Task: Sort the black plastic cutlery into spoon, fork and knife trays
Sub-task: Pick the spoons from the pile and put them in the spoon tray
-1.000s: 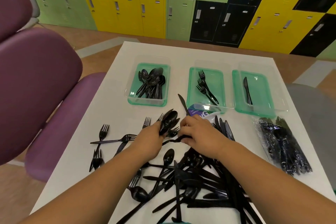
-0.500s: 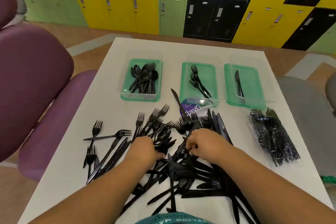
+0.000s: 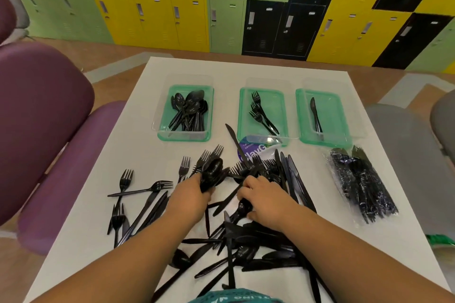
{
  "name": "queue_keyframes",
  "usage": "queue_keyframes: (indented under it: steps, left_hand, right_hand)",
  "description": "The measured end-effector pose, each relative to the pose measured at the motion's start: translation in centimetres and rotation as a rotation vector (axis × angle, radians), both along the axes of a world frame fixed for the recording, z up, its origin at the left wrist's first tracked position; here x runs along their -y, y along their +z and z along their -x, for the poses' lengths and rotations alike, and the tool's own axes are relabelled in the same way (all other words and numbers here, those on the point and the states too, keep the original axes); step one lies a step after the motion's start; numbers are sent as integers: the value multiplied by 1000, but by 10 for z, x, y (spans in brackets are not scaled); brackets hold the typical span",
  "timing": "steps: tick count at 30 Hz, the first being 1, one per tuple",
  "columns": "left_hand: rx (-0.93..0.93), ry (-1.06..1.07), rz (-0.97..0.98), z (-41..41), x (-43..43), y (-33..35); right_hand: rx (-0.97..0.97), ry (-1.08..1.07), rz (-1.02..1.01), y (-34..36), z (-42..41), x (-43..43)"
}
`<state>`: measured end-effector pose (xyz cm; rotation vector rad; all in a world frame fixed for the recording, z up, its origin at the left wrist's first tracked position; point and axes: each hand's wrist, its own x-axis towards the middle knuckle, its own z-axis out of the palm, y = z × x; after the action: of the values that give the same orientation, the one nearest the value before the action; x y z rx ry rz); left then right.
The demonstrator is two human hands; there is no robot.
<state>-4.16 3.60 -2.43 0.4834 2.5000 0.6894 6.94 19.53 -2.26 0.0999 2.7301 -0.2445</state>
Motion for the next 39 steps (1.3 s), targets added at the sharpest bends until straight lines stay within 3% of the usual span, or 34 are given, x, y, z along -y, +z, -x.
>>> queue_keyframes:
  steps: [5,9,14,19,23,26,29,34,39]
  left_hand:
    - [-32,-3,-181,3,-4,15]
    - [159,28,-248,6,-4,21]
    - [328,26,-289,5,-12,23]
    - [561,7,-453,5,-11,25]
    - [596,-132,-463,5,-10,29]
    - [670,-71,-551,11,-13,30]
    - [542,-23,-580,35,-22,38]
    - [154,159,-564,117,-51,53]
    - [-70,278,-216,192,-68,31]
  right_hand:
    - [1,76,-45,11,9,-2]
    - [32,75,22,24,14,-15]
    - [89,-220,545,49,26,-29]
    - [-93,-475,910,59,43,-33]
    - [-279,-662,1061,55,56,-25]
    - [-354,-737,1086,47,63,-21]
    - [-385,-765,1043,38,67,-24]
    - [-449,-859,1030,29,66,-32]
    - [-364,-857,1009,21,63,-33]
